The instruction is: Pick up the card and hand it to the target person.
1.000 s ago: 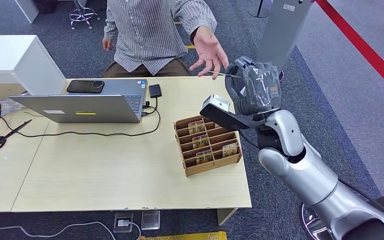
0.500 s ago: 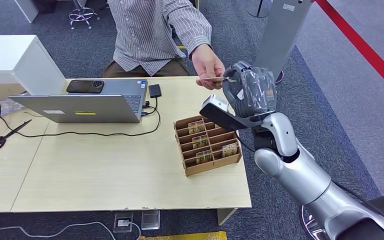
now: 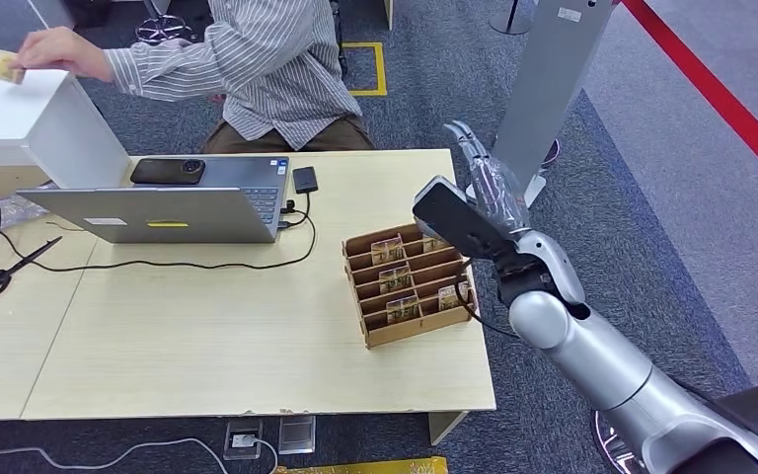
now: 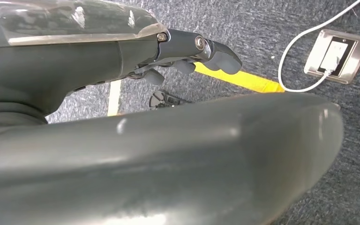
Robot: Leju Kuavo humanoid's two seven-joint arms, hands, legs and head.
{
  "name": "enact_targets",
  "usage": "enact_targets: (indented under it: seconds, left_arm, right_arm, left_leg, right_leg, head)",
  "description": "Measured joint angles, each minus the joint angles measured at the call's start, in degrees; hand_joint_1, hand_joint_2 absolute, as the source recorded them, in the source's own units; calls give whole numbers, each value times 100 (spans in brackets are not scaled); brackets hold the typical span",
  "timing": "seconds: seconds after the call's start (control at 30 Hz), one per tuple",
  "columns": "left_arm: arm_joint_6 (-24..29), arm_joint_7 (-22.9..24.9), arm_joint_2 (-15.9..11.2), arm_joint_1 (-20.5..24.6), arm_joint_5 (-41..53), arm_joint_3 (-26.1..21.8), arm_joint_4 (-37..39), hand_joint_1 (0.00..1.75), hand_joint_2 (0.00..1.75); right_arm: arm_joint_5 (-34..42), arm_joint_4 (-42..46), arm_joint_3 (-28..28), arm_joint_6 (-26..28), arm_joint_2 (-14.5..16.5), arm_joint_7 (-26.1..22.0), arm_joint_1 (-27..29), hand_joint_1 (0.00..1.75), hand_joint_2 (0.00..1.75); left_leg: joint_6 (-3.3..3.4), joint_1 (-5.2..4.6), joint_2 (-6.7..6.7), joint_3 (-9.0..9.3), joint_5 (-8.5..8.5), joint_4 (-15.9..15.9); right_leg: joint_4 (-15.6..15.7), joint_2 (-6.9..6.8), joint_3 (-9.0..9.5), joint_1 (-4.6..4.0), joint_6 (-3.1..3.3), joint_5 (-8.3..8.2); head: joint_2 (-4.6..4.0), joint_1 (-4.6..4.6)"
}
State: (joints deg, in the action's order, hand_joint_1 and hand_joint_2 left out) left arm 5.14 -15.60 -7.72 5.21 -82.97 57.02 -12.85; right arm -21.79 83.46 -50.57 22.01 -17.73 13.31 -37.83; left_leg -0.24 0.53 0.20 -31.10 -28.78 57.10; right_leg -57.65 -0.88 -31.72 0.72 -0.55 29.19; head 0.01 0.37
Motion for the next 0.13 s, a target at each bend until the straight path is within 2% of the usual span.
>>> enact_targets:
  seconds: [0.13]
  left_arm:
    - [35, 49, -3, -3, -39, -33, 0, 0, 0]
  right_arm:
    - [1140, 162, 86, -124, -82, -100, 250, 0, 175]
  left_leg:
    - [0, 0, 0, 0, 0, 0]
  right_leg:
    - [1, 0, -1, 0, 0, 0]
  head:
    - [-1, 6]
